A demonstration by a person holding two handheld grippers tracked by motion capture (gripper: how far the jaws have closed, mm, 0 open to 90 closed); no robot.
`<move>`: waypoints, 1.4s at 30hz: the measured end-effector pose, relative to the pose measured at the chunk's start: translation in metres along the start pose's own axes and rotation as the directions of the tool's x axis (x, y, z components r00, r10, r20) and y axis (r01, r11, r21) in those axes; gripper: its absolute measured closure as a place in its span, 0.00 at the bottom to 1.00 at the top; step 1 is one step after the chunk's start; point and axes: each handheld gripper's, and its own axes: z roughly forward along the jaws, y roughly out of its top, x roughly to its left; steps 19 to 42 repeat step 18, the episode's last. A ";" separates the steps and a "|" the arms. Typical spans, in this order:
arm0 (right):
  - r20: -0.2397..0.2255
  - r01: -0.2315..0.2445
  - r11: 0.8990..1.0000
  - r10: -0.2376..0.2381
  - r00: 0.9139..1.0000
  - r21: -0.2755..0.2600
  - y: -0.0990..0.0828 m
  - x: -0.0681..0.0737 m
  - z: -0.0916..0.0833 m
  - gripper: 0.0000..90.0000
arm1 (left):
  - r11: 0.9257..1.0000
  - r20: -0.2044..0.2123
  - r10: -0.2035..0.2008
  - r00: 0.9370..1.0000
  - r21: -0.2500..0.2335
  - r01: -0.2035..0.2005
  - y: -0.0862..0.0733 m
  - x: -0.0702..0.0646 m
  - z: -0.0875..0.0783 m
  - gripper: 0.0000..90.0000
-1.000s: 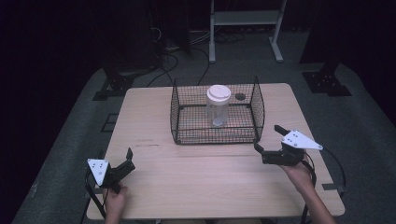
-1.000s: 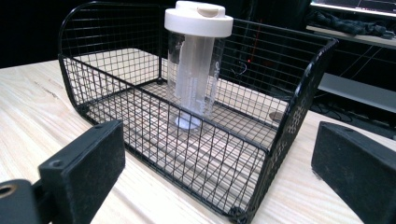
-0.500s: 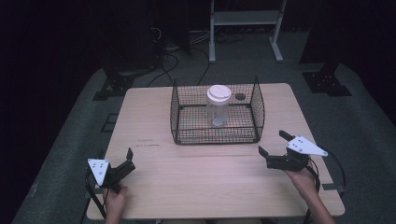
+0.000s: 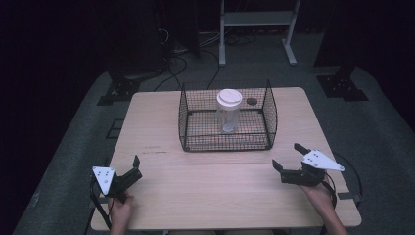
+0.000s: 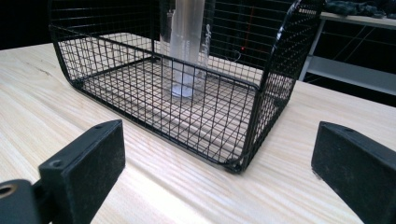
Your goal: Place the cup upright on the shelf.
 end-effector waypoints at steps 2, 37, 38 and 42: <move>0.001 -0.005 1.000 0.005 1.000 -0.001 -0.003 0.000 -0.002 0.03 | 1.000 0.001 0.000 1.000 0.000 0.000 0.000 0.000 0.000 0.00; 0.045 -0.026 0.999 0.028 0.999 -0.028 -0.019 0.016 -0.020 0.02 | 1.000 -0.003 -0.001 1.000 0.001 0.001 0.000 0.000 0.000 0.00; 0.045 -0.026 0.999 0.028 0.999 -0.028 -0.019 0.016 -0.020 0.02 | 1.000 -0.003 -0.001 1.000 0.001 0.001 0.000 0.000 0.000 0.00; 0.045 -0.026 0.999 0.028 0.999 -0.028 -0.019 0.016 -0.020 0.02 | 1.000 -0.003 -0.001 1.000 0.001 0.001 0.000 0.000 0.000 0.00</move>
